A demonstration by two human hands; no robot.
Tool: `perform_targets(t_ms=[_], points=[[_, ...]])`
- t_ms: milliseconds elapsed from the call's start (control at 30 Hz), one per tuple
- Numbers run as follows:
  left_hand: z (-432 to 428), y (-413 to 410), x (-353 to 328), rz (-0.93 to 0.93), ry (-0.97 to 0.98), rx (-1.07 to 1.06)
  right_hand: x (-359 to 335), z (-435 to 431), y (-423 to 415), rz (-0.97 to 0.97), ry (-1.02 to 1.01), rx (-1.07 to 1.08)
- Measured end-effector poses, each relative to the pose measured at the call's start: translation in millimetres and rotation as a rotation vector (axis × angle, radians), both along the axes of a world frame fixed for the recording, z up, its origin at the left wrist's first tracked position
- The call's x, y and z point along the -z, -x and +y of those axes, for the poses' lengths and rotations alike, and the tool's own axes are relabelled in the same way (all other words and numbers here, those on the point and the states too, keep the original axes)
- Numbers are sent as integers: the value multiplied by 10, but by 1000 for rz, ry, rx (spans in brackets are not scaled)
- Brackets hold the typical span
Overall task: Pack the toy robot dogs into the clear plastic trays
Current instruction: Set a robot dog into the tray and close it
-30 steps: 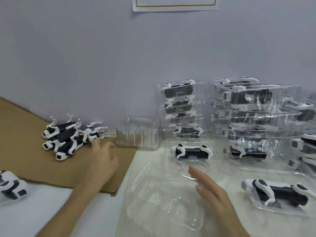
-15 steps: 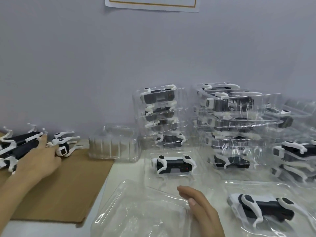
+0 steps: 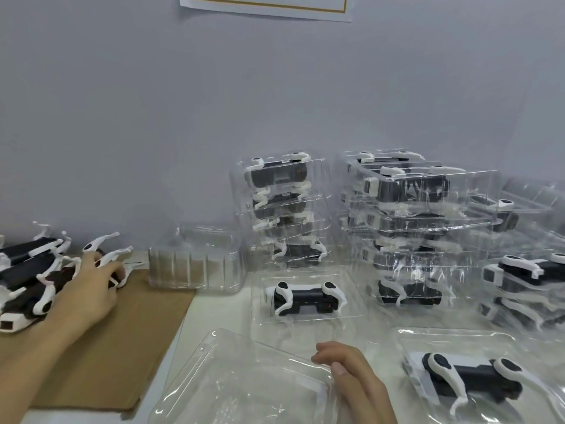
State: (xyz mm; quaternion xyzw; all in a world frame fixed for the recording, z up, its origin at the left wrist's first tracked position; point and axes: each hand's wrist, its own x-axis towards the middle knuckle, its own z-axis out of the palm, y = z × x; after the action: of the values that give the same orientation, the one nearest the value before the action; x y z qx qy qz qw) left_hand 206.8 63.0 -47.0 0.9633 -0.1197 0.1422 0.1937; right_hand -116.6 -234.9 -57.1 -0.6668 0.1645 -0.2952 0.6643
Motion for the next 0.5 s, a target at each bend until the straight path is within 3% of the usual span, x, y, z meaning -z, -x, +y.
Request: perform_targets(t_ms=[233,367,500], points=[[-168,553,42,-117,169,-1,54,-6,-20,-92,38,-27],[-260,1029,66,-157,414,-13,37,58,25,-71,57,-27],[-314,1524,97,-370,512,66,0,96,102,-73,71,-18]])
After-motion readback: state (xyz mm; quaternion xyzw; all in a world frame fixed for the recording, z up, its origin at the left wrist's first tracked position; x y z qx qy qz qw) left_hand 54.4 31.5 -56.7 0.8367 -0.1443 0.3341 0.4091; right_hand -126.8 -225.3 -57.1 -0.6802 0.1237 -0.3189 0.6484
